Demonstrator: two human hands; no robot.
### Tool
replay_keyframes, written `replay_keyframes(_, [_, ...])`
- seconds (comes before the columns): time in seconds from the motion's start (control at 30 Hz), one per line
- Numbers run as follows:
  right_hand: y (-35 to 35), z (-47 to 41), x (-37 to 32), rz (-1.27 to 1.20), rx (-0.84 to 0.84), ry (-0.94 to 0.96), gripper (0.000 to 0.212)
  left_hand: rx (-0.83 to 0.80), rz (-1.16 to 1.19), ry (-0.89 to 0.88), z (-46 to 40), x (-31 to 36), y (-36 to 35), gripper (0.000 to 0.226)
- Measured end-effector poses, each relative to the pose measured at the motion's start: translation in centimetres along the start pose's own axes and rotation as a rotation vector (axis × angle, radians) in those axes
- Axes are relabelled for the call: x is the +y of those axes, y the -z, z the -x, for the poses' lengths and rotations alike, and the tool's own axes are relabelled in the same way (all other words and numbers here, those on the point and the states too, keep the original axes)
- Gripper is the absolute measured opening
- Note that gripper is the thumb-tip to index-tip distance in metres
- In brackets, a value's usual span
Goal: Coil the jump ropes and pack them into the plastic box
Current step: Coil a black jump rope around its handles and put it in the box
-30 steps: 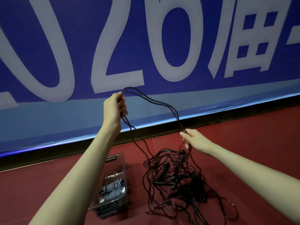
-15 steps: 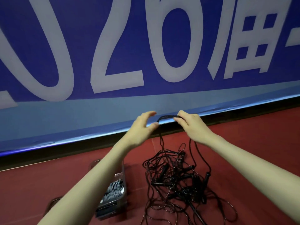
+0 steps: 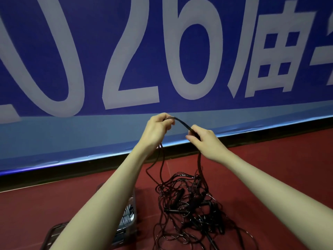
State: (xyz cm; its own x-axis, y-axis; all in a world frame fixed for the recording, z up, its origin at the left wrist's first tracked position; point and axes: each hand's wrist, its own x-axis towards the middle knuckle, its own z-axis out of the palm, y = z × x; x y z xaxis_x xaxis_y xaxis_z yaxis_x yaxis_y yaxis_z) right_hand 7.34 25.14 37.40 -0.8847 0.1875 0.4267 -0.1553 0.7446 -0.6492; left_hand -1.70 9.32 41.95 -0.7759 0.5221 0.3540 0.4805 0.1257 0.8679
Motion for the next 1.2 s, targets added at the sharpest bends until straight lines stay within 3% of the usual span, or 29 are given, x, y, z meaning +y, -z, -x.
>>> replay_keyframes(0.37, [3.6, -2.2, -5.8, 0.030, 0.048, 0.033, 0.015, 0.202, 0.175, 0.003, 0.9, 8.4, 5.7, 0.028])
replay_keyframes(0.6, [6.5, -3.1, -2.7, 0.276, 0.040, -0.123, 0.029, 0.345, 0.596, 0.056, -0.6, 11.9, 10.3, 0.027])
replay_keyframes(0.73, [7.3, -3.4, -1.8, -0.074, 0.158, -0.187, 0.031, 0.337, 0.578, 0.089, -1.2, 11.5, 12.1, 0.026])
replay_keyframes(0.8, [7.2, -4.1, -2.2, -0.337, 0.143, -0.225, 0.028, 0.349, 0.625, 0.113, -1.8, 10.7, 12.6, 0.025])
replay_keyframes(0.87, [6.8, -4.9, -2.2, -0.406, 0.076, -0.207, 0.022, 0.368, 0.696, 0.135, -2.5, 9.7, 13.3, 0.024])
replay_keyframes(1.03, [6.5, -6.3, -0.4, 0.078, -0.056, -0.069, 0.025, 0.460, 0.817, 0.169, -3.8, 6.8, 15.1, 0.026])
replay_keyframes(1.1, [6.0, -7.1, 0.4, 0.094, -0.070, -0.085, 0.016, 0.479, 0.807, 0.175, -4.3, 5.5, 15.5, 0.026])
replay_keyframes(1.2, [5.4, -8.4, 1.3, 0.074, -0.045, -0.184, 0.025, 0.496, 0.810, 0.169, -5.2, 4.0, 16.6, 0.028])
